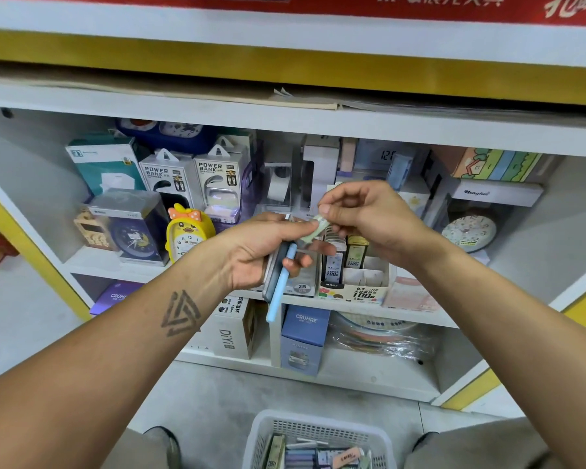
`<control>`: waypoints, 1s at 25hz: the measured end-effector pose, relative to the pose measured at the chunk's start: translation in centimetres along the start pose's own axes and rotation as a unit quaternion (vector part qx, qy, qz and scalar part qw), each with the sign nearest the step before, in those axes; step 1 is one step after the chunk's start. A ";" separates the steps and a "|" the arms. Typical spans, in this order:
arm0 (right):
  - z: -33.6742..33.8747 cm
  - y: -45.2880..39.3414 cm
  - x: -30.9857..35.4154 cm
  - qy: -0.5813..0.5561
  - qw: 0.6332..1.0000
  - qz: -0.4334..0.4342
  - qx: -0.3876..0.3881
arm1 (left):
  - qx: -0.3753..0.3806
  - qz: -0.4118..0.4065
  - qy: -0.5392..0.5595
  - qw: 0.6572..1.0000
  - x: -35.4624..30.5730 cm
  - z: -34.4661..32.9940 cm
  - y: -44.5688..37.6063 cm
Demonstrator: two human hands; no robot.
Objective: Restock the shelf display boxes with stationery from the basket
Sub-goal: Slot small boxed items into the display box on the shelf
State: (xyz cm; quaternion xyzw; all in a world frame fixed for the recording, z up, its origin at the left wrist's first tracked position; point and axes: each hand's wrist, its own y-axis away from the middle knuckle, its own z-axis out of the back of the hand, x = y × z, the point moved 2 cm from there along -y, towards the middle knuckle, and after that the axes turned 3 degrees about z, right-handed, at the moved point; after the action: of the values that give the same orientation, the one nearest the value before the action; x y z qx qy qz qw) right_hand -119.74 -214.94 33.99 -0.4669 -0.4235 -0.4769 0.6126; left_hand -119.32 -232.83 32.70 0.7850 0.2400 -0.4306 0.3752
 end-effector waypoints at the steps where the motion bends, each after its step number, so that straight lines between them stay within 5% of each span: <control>1: 0.3 -0.1 -0.1 -0.007 1.000 0.000 -0.018 | -0.016 -0.004 0.003 1.000 -0.2 0.4 0.1; 5: -0.5 -0.3 -0.3 0.087 0.995 0.054 0.011 | -0.115 -0.040 -0.020 0.992 -1.2 2.6 0.5; 8: -2.7 -0.2 0.2 0.415 0.882 0.208 0.083 | -0.138 -0.032 -0.029 0.990 -1.5 3.7 1.2; 10: -4.4 -0.3 0.7 0.477 0.834 0.261 0.090 | -0.130 -0.015 -0.033 0.991 -1.6 4.0 1.7; 13: -6.3 -0.8 0.8 0.431 0.866 0.242 0.074 | -0.128 -0.014 -0.015 0.992 -1.8 4.7 2.1; 17: -5.8 -1.9 0.0 0.170 0.984 0.054 0.026 | -0.182 -0.032 0.036 0.982 -2.2 6.5 2.7; 20: -5.9 -2.1 0.0 0.110 0.993 0.038 0.019 | -0.192 -0.025 0.041 0.980 -2.1 7.6 3.2; 25: -5.9 -2.9 -0.6 0.206 0.975 0.082 -0.018 | -0.201 -0.020 0.050 0.978 -2.0 8.4 3.4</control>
State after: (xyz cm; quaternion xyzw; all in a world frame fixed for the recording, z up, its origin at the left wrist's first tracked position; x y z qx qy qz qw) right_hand -122.23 -220.94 32.65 -0.4022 -0.2397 -0.5185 0.7155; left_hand -122.10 -241.66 32.77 0.7089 0.3557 -0.3412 0.5044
